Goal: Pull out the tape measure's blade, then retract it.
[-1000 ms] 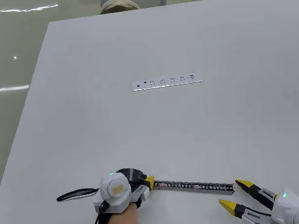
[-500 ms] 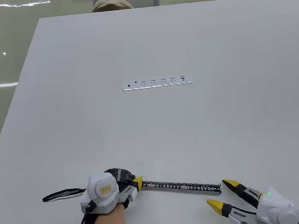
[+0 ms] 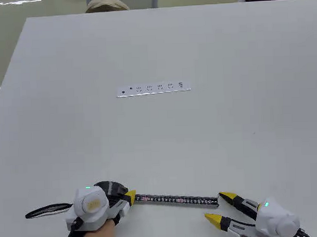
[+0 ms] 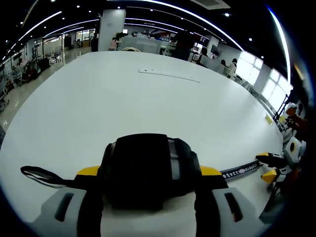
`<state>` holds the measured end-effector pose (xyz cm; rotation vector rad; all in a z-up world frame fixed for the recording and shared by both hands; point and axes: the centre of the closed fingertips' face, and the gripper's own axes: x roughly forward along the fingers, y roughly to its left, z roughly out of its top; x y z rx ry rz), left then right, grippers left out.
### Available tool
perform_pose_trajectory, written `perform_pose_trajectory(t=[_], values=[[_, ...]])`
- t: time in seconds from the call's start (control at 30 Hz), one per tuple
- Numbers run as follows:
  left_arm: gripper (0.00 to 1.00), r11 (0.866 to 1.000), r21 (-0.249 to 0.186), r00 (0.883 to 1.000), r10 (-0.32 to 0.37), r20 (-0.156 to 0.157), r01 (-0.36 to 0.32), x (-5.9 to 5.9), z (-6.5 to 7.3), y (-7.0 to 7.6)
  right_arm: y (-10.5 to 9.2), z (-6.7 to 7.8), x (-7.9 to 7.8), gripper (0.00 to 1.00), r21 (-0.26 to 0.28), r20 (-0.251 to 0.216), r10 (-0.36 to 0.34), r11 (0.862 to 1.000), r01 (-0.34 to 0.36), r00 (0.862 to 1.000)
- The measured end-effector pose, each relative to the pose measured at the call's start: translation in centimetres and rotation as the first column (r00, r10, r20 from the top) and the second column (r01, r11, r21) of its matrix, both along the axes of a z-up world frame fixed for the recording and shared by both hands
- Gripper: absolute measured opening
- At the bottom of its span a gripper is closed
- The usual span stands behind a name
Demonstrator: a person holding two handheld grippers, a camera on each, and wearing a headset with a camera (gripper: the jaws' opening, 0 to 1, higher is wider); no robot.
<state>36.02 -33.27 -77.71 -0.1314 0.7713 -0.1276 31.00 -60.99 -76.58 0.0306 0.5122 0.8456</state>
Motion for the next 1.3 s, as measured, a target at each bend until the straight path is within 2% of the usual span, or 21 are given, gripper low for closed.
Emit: perform_pose_trajectory(t=[0.07, 0.27, 0.43, 0.67, 0.87, 1.03, 1.3], values=[[0.74, 1.000, 0.000, 1.000, 0.000, 0.000, 0.000, 0.0, 0.1, 0.0, 0.2, 0.2, -0.2, 0.46, 0.012, 0.004, 0.038, 0.999, -0.038, 0.999], [0.74, 1.000, -0.001, 1.000, -0.001, 0.001, 0.001, 0.0, 0.0, 0.0, 0.1, 0.2, -0.3, 0.43, 0.029, -0.003, 0.096, 0.995, -0.096, 0.995], [0.74, 1.000, -0.001, 1.000, -0.002, 0.000, 0.002, 0.0, 0.1, 0.0, 0.3, 0.1, -0.2, 0.41, 0.038, -0.013, 0.123, 0.992, -0.123, 0.992], [0.74, 1.000, 0.001, 1.000, -0.004, -0.001, 0.004, 0.0, -0.1, 0.0, 0.1, -0.5, -0.3, 0.33, -0.020, 0.011, 0.184, 0.983, -0.184, 0.983], [0.74, 1.000, 0.004, 1.000, -0.013, -0.003, 0.013, -0.1, 0.0, 0.0, -0.1, -0.8, 0.3, 0.26, -0.025, 0.022, 0.192, 0.981, -0.191, 0.981], [0.74, 1.000, 0.007, 1.000, -0.017, -0.003, 0.017, -0.1, -0.1, 0.0, -0.2, -0.9, 0.7, 0.24, -0.026, 0.028, 0.192, 0.981, -0.191, 0.981], [0.73, 0.999, 0.022, 1.000, -0.030, -0.006, 0.030, -0.1, -0.2, 0.0, -0.2, -0.9, 0.6, 0.18, -0.021, 0.036, 0.206, 0.978, -0.205, 0.978]])
